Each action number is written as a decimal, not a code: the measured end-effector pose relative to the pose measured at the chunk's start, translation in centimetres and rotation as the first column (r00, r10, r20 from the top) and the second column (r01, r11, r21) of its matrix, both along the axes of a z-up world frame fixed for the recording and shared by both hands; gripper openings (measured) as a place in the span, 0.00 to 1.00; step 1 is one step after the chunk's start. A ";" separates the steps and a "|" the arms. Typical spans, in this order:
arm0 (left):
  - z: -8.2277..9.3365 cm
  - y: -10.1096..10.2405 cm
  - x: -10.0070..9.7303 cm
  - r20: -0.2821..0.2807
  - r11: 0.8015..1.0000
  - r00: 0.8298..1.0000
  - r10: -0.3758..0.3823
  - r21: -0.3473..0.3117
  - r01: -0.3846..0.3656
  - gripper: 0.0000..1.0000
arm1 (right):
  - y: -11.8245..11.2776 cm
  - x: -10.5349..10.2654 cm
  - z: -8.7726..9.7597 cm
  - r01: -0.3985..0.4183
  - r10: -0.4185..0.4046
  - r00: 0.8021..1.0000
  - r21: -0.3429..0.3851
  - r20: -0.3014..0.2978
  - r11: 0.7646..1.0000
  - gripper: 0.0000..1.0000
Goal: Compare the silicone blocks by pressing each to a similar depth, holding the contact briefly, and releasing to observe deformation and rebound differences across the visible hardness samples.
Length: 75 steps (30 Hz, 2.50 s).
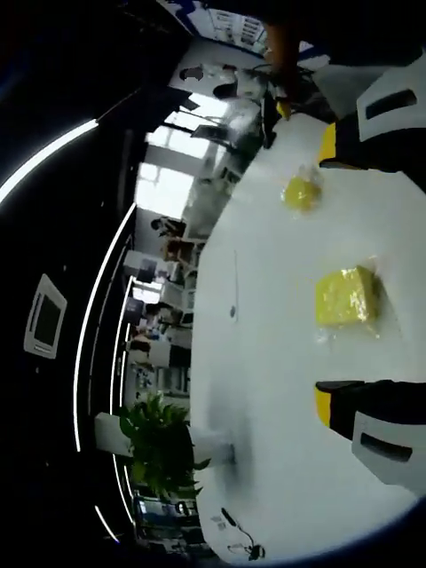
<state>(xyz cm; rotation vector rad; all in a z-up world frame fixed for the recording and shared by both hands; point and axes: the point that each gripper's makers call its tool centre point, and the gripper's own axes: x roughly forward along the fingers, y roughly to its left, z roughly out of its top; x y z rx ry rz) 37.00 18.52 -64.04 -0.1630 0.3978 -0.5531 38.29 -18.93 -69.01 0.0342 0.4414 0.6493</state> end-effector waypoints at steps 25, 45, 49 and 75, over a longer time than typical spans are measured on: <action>0.9 -9.3 6.1 -0.040 0.992 0.995 -0.093 -0.094 0.089 1.00 | 0.0 -0.3 0.5 -0.027 0.028 0.999 -0.022 0.041 0.999 0.96; -5.2 -16.5 11.7 -0.219 0.971 0.965 -0.142 -0.219 0.093 0.98 | -0.3 0.5 0.1 0.004 -0.004 1.000 0.017 0.028 1.000 0.96; -7.3 -18.1 12.5 -0.268 0.968 0.953 -0.139 -0.241 0.073 0.95 | -0.1 0.5 0.1 0.004 -0.005 1.000 0.026 0.026 1.000 0.96; -14.0 -22.5 13.8 -0.597 0.879 0.786 -0.163 -0.449 -0.159 0.31 | 0.0 -1.1 -0.9 0.014 -0.013 1.000 0.024 -0.019 1.000 0.96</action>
